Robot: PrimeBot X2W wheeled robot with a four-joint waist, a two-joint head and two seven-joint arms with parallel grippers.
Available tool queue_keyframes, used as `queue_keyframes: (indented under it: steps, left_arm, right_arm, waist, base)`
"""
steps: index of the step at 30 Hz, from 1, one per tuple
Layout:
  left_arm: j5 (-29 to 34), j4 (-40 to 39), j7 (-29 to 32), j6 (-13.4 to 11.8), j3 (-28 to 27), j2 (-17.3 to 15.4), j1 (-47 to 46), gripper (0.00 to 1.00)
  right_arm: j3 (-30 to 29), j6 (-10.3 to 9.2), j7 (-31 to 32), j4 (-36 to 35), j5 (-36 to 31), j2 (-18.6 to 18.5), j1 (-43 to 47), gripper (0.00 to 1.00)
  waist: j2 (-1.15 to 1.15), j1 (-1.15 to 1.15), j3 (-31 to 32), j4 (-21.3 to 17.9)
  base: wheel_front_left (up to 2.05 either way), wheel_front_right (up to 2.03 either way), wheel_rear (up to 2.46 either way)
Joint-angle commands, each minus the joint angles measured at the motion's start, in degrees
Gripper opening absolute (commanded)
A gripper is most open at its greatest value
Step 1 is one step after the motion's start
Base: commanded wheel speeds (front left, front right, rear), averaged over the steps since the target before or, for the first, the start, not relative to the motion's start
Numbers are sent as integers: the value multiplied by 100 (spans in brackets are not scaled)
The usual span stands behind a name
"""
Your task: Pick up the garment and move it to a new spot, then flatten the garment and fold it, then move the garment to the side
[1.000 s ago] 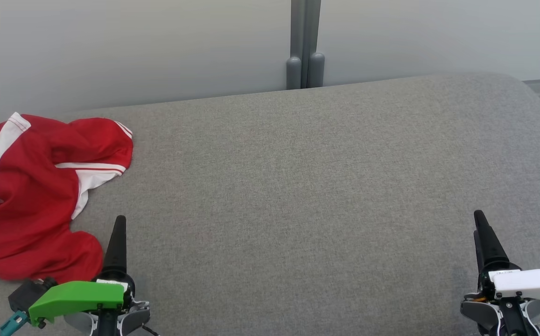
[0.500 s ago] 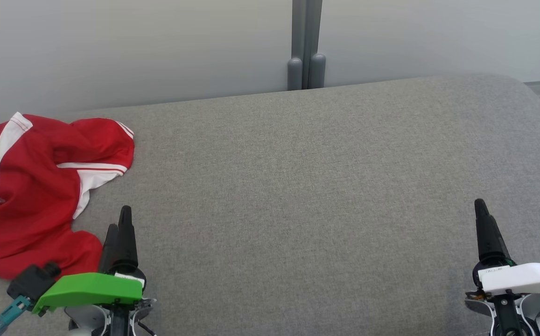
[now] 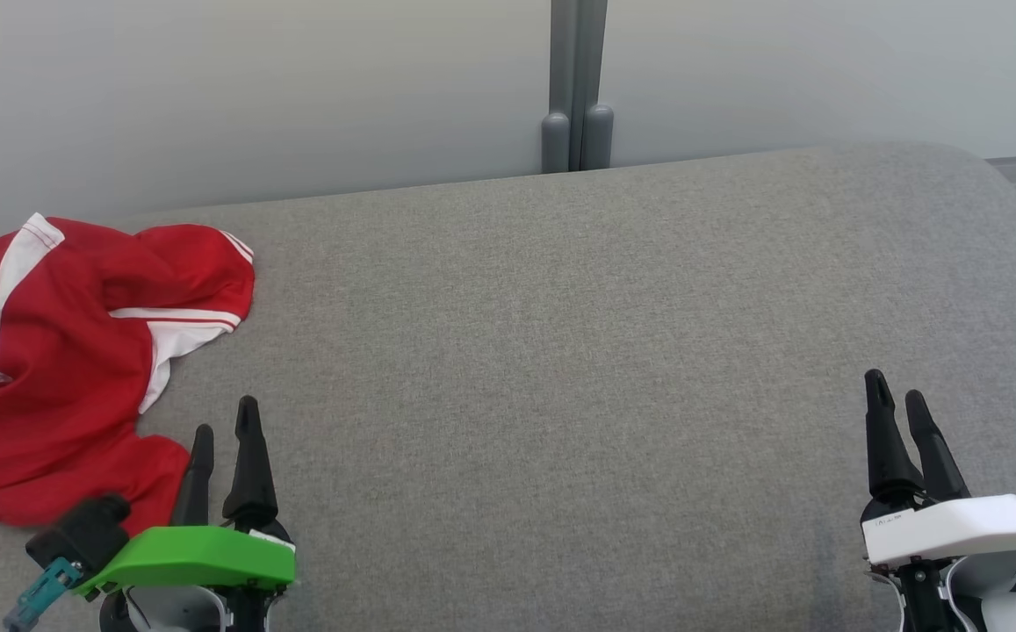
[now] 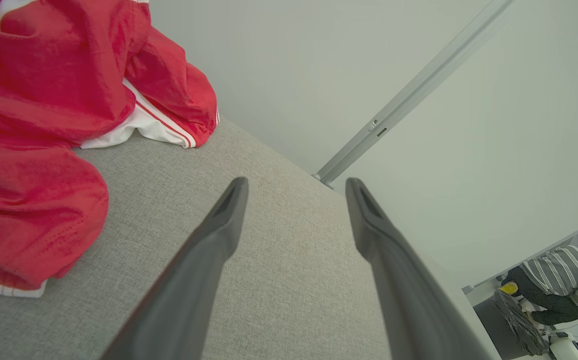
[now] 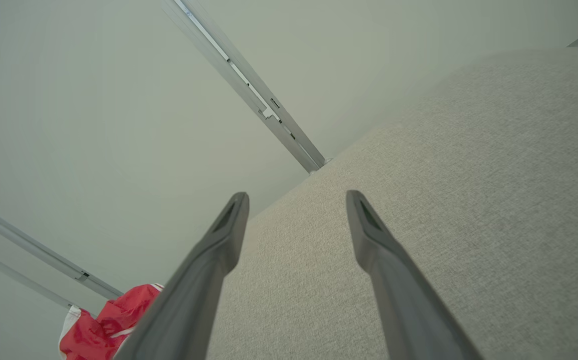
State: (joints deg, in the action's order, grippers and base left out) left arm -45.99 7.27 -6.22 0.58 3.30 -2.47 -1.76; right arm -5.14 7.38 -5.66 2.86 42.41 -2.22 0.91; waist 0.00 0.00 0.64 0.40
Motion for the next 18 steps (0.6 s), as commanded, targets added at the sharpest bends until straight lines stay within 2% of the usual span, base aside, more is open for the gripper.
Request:
queue_keyframes:
  steps: [1, 18]
  left_arm:
    - [197, -109, -58, -26, -15, -33, 5, 100]
    - [1515, -178, -318, -124, 12, -41, 290, 100]
  right_arm:
    - [25, 13, -63, -107, -195, -38, 10, 100]
    - [291, 14, -334, -103, -1533, -50, 45, 100]
  waist:
    - [0, 0, 4, 1]
    - [0, 0, 49, 10]
  base:
    - [0, 0, 0]
    - [0, 0, 0]
